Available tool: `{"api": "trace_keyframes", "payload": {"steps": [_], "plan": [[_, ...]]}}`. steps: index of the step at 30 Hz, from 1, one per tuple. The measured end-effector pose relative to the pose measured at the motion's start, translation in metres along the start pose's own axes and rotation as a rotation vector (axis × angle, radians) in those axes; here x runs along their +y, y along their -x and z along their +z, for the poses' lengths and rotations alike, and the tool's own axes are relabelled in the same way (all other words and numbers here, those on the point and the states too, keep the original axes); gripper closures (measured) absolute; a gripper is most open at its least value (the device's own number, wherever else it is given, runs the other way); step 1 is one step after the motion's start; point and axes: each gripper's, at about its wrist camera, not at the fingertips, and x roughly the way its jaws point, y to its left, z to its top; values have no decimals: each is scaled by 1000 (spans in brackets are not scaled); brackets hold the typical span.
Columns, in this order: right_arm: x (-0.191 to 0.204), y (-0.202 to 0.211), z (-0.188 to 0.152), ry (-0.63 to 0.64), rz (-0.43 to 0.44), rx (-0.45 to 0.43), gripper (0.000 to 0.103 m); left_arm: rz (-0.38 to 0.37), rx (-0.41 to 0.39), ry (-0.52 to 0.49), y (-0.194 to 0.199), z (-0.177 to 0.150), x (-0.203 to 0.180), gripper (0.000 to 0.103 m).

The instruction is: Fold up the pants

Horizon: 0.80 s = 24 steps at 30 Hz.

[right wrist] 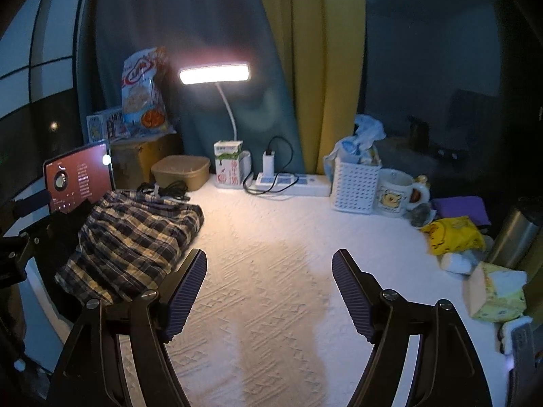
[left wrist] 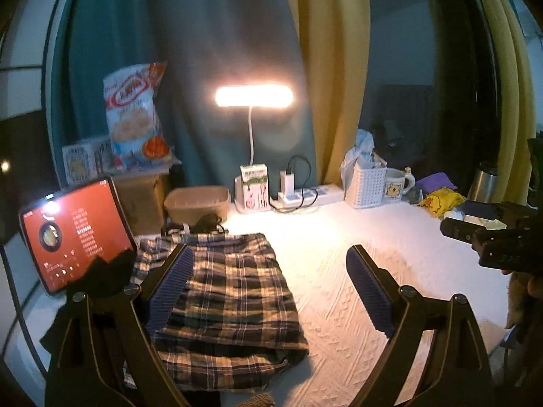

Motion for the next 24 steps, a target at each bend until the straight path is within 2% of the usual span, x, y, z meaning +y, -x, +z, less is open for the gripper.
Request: {"api": "trace_keyframes", "payload": {"steps": [5,10,14,20,24], "plan": [[-5,26,0,5,-29,-41,23,-20,-47,-3,17,5,-10,12],[-8,51,-1,9,-56,-77,23,26,-112,-50,37,8,-23,11],[-10,70,-3,6,-76,-102,22,20,-164,-43,54,11,-24,3],[-8,99,-3,14,-99,-145,22,39,-220,-70,76,14,-31,2],[-3,117,0,22,-109,-181,19,26,-249,-65,90,13,-32,2]]}}
